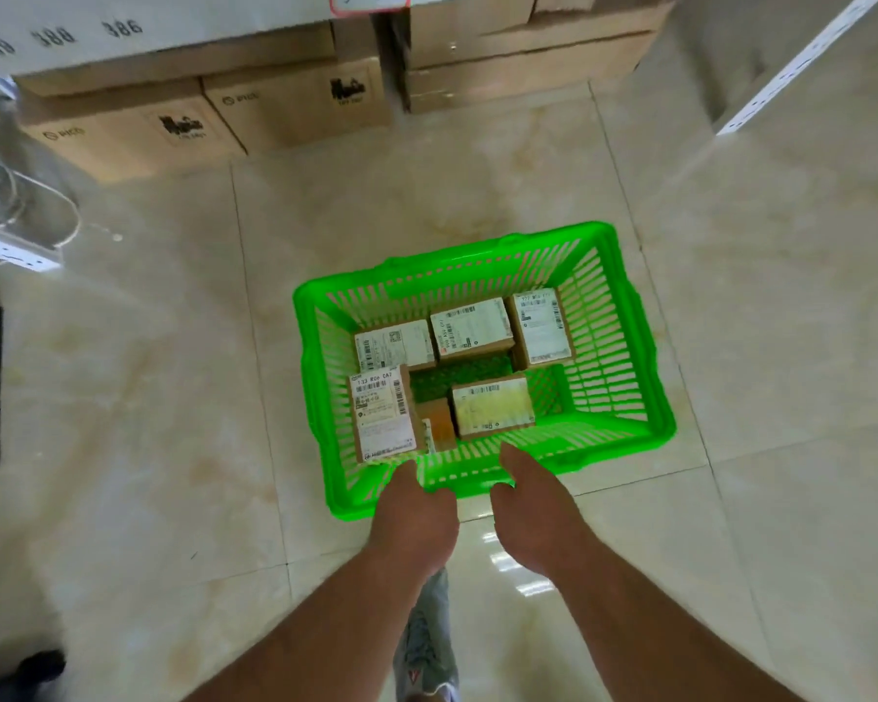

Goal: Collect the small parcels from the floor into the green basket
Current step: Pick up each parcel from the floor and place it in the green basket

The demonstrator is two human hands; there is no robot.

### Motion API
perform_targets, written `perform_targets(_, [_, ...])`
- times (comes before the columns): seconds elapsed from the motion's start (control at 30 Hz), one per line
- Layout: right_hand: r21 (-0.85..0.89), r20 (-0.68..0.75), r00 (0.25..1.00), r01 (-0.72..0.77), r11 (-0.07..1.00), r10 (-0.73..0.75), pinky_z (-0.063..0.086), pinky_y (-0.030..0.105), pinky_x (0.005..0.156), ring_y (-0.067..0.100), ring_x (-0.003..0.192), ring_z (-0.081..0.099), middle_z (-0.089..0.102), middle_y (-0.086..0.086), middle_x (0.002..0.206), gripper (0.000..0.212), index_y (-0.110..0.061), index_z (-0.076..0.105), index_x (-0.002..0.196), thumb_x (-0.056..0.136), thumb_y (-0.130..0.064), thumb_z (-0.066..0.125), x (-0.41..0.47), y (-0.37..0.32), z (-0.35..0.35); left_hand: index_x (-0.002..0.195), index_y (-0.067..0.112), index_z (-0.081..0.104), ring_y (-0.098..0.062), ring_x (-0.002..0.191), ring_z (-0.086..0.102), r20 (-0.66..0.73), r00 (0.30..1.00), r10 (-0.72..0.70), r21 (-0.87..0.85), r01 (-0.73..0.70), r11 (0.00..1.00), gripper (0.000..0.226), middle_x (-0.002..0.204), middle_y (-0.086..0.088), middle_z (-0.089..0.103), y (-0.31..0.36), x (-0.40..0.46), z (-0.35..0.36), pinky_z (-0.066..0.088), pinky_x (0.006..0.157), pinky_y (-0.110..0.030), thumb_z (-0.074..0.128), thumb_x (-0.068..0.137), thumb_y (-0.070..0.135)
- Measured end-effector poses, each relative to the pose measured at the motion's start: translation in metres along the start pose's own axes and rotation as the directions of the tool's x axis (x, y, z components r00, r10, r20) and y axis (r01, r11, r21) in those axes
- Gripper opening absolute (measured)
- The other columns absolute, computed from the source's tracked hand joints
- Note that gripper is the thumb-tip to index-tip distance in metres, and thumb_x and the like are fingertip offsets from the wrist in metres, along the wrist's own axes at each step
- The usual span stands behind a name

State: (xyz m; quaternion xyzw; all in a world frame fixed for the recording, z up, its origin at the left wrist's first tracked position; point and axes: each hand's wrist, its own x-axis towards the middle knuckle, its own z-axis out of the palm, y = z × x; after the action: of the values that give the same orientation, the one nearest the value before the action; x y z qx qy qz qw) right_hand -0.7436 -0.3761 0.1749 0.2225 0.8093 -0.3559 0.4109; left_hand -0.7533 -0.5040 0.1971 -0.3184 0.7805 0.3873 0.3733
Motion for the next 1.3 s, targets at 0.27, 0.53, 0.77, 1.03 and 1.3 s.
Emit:
perform_targets(0.27, [0.33, -0.088, 0.995, -0.015, 0.944, 0.047, 0.028, 0.03, 0.12, 0.014, 0.146, 0.04, 0.041, -0.002, 0.16, 0.059, -0.023, 0.036, 0.156, 0.097, -0.019, 0.043, -0.04, 0.068, -0.031, 0.154, 0.014, 0.036, -0.016, 0.104, 0.065, 0.063, 0.995, 0.072, 0.136, -0.08, 0.987, 0.054, 0.146, -0.008, 0.051, 0.026, -0.05, 0.048, 0.041, 0.064, -0.017, 0.045, 0.102, 0.016])
perform_targets(0.53, [0.559, -0.168, 0.975, -0.03, 0.829, 0.148, 0.028, 0.031, 0.12, 0.019, 0.145, 0.04, 0.042, 0.005, 0.159, 0.052, -0.011, 0.038, 0.154, 0.105, -0.028, 0.044, -0.131, 0.192, -0.074, 0.156, 0.016, 0.035, -0.025, 0.144, 0.044, 0.163, 0.97, 0.181, 0.33, -0.227, 0.916, 0.059, 0.16, -0.007, 0.042, 0.026, -0.124, 0.166, 0.034, 0.113, -0.032, 0.052, 0.1, 0.023])
perform_targets(0.77, [0.66, -0.128, 0.909, -0.221, 0.718, 0.398, 0.036, 0.044, 0.115, 0.034, 0.141, 0.042, 0.042, 0.015, 0.155, 0.045, -0.005, 0.044, 0.148, 0.107, -0.022, 0.036, -0.244, 0.395, -0.078, 0.155, 0.017, 0.04, -0.024, 0.14, 0.047, 0.38, 0.904, 0.196, 0.482, -0.374, 0.792, 0.061, 0.156, -0.005, 0.047, -0.012, -0.233, 0.32, 0.036, 0.106, -0.03, 0.056, 0.096, 0.024])
perform_targets(1.03, [0.953, -0.019, 0.733, -0.193, 0.234, 0.68, 0.053, 0.042, 0.096, 0.026, 0.103, 0.063, 0.067, 0.007, 0.118, 0.027, -0.022, 0.062, 0.118, 0.099, -0.035, 0.047, -0.364, 0.569, -0.032, 0.152, 0.018, 0.042, -0.023, 0.134, 0.051, 0.532, 0.832, 0.158, 0.636, -0.516, 0.574, 0.058, 0.145, 0.001, 0.054, -0.075, -0.353, 0.453, 0.04, 0.105, -0.034, 0.056, 0.097, 0.028])
perform_targets(1.3, [0.992, 0.098, 0.614, -0.121, -0.029, 0.783, 0.05, 0.036, 0.083, 0.022, 0.093, 0.055, 0.058, 0.003, 0.104, 0.018, -0.032, 0.049, 0.082, 0.1, -0.031, 0.049, -0.444, 0.674, 0.022, 0.075, 0.033, 0.043, -0.017, 0.087, 0.044, 0.598, 0.793, 0.116, 0.674, -0.576, 0.463, 0.012, 0.077, 0.013, 0.042, -0.131, -0.428, 0.528, 0.036, 0.082, -0.032, 0.054, 0.076, 0.036])
